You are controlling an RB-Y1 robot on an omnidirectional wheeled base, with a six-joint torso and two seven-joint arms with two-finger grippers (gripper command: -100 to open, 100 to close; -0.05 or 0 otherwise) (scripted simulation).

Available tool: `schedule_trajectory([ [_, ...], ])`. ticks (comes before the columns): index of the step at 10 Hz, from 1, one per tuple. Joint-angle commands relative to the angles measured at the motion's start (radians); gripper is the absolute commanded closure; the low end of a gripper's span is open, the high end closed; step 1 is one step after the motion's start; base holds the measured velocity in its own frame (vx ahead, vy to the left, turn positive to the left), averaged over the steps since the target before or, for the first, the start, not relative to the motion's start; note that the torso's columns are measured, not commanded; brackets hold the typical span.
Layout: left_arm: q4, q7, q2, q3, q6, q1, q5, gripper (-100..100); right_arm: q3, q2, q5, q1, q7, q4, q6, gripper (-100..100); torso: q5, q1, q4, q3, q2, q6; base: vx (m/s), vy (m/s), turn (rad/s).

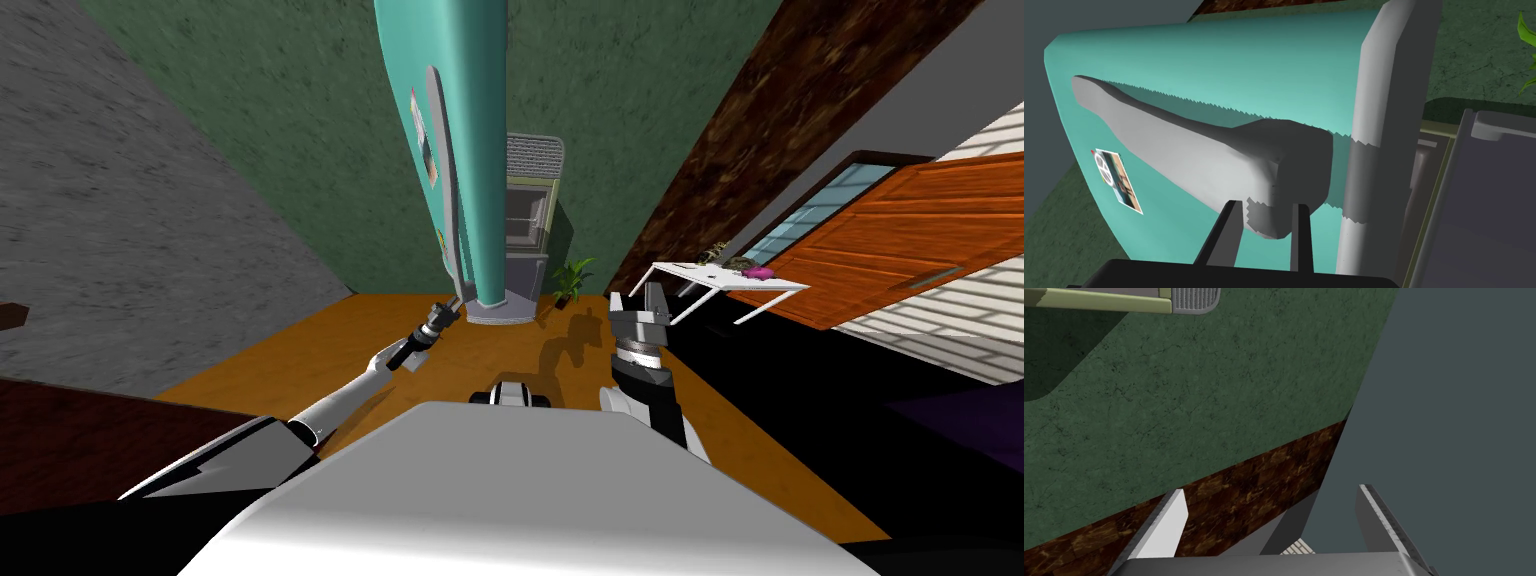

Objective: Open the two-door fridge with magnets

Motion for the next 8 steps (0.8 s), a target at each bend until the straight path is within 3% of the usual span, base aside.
schedule_trajectory([
  [1, -0.046, 0.025, 0.041, 0.001, -0.041, 0.006, 0.013, 100, 0.000, 0.000, 0.000, 0.000, 0.000, 0.000, 0.000, 0, -0.001, -0.002, 0.001, 0.000, 0.001, 0.001, -0.009, 0.168, 0.032],
  [3, -0.074, 0.050, 0.072, -0.019, -0.077, 0.019, 0.014, 100, 0.000, 0.000, 0.000, 0.000, 0.000, 0.000, 0.000, 0, 0.001, 0.005, 0.001, 0.002, 0.003, 0.000, -0.032, 0.208, 0.024],
  [4, -0.051, 0.043, 0.056, -0.032, -0.058, 0.023, 0.004, 100, 0.000, 0.000, 0.000, 0.000, 0.000, 0.000, 0.000, 0, 0.002, 0.004, 0.000, 0.003, 0.005, 0.000, -0.022, 0.089, 0.005],
  [5, -0.067, 0.061, 0.076, -0.022, -0.022, 0.009, 0.022, -100, 0.000, 0.000, 0.000, 0.000, 0.000, 0.000, 0.000, 0, 0.001, -0.005, -0.002, 0.004, 0.005, 0.001, -0.064, 0.030, -0.074],
  [8, -0.093, 0.081, 0.102, -0.002, 0.030, -0.017, 0.050, -100, 0.000, 0.000, 0.000, 0.000, 0.000, 0.000, 0.000, 0, 0.004, -0.001, -0.008, 0.004, 0.004, 0.000, -0.081, 0.009, -0.061],
])
